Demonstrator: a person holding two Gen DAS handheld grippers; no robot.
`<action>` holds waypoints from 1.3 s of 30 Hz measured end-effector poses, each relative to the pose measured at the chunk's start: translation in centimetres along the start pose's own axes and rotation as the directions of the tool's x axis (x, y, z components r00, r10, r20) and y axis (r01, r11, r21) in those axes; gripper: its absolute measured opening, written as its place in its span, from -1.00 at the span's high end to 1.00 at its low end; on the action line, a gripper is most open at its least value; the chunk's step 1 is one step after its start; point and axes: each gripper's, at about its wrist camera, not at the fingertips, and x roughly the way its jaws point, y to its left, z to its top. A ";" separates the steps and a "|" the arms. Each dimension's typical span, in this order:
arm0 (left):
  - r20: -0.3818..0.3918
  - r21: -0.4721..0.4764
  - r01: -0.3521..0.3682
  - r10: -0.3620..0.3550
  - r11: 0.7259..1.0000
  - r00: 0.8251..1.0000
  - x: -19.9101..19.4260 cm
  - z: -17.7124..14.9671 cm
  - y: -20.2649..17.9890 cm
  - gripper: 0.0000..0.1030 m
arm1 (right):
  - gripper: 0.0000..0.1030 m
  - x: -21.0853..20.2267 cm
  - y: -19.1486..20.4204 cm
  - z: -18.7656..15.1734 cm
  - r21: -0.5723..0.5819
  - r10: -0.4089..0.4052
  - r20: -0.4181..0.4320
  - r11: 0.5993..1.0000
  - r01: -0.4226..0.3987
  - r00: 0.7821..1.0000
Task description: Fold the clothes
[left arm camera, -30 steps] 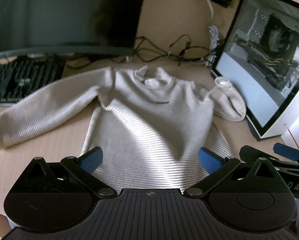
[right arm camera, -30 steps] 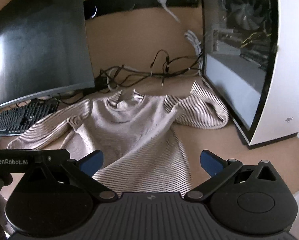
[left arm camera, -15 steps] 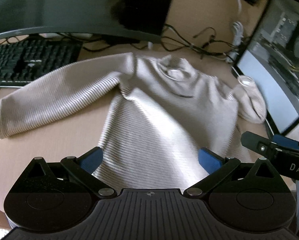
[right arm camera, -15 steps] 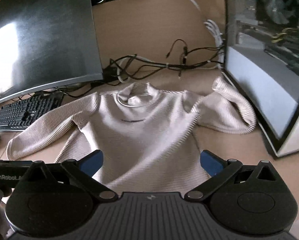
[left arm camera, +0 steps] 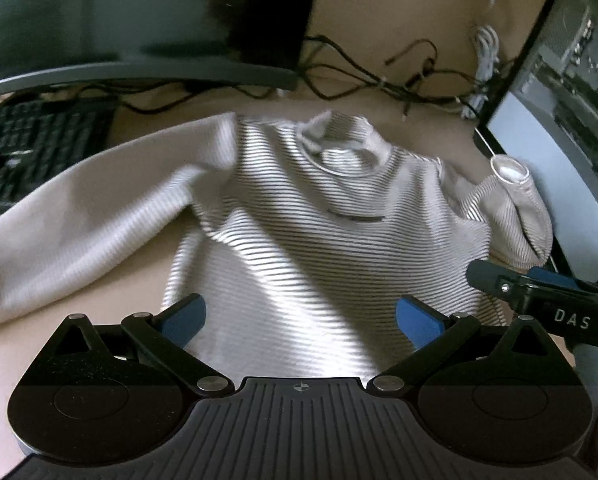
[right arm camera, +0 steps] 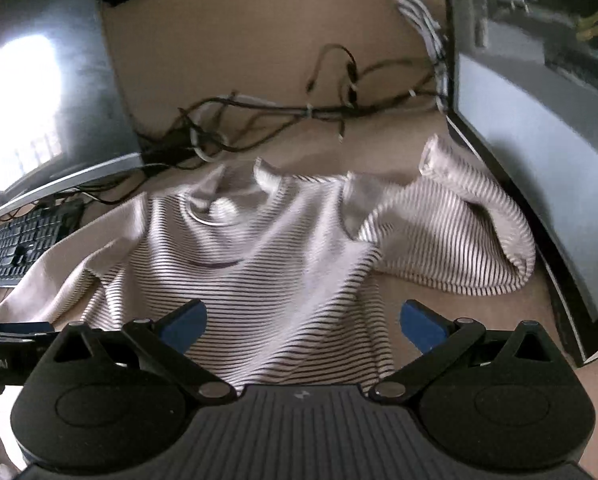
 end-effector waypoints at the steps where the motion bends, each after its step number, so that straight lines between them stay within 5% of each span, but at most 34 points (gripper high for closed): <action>1: -0.008 0.006 0.001 -0.001 1.000 1.000 0.5 0.2 -0.3 -1.00 | -1.00 0.5 -0.4 0.2 0.012 0.003 -0.012 1.000 -0.003 1.000; 19: -0.077 -0.041 -0.014 0.011 0.999 0.997 6.3 2.6 0.8 -1.00 | -1.00 6.7 -1.6 2.2 0.055 0.061 -0.121 0.997 -0.055 0.991; 34: -0.025 0.084 -0.024 0.026 0.996 0.999 6.1 1.0 0.1 -1.00 | -1.00 7.0 0.9 0.8 -0.160 -0.027 -0.105 0.987 0.010 0.994; 39: -0.025 0.091 -0.043 0.045 0.995 0.999 5.5 0.5 0.4 -1.00 | -1.00 5.6 0.3 1.1 -0.088 0.006 -0.061 0.996 -0.011 0.998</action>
